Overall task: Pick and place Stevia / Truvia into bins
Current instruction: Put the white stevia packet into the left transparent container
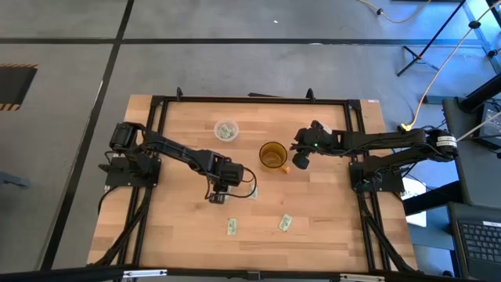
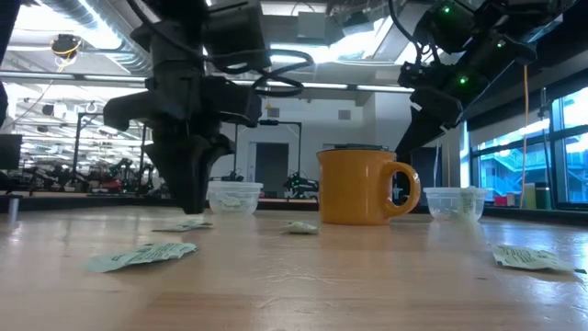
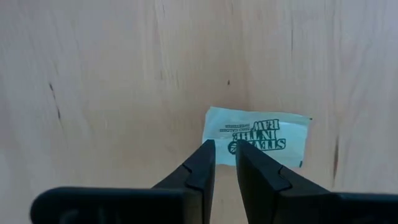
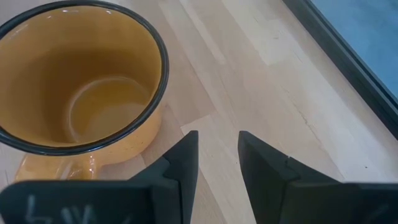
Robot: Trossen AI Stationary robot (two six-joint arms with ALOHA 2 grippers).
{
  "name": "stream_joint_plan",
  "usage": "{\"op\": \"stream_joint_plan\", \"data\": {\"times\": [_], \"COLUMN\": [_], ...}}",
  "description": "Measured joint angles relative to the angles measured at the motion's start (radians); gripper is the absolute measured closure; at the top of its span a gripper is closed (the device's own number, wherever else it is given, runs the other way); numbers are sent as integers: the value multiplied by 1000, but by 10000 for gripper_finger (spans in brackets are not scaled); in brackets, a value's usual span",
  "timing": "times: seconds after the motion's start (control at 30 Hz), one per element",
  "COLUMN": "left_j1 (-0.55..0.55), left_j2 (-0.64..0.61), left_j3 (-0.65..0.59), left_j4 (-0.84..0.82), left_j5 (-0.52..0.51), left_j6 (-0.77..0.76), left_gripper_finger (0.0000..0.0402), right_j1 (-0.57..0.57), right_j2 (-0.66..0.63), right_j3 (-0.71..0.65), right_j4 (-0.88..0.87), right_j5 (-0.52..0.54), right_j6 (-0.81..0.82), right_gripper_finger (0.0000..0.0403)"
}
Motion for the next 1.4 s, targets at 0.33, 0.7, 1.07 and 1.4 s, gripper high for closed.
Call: {"op": "stream_joint_plan", "data": {"times": [0.33, 0.7, 1.07, 1.4], "left_j1": [0, 0, 0, 0], "left_j2": [0, 0, 34, 80], "left_j3": [0, 0, 0, 5], "left_j4": [-1, -1, -3, -5], "left_j5": [-4, -6, -5, 1], "left_j6": [-49, -75, -74, -64], "left_gripper_finger": [279, 295, 300, 315], "right_j1": [0, 0, 0, 0], "right_j2": [0, 0, 0, 0], "right_j3": [0, 0, 0, 0], "right_j4": [0, 0, 0, 1], "right_j5": [0, 0, 0, 0], "right_j6": [-1, -1, -1, -1], "right_gripper_finger": [286, 286, 286, 286]}}
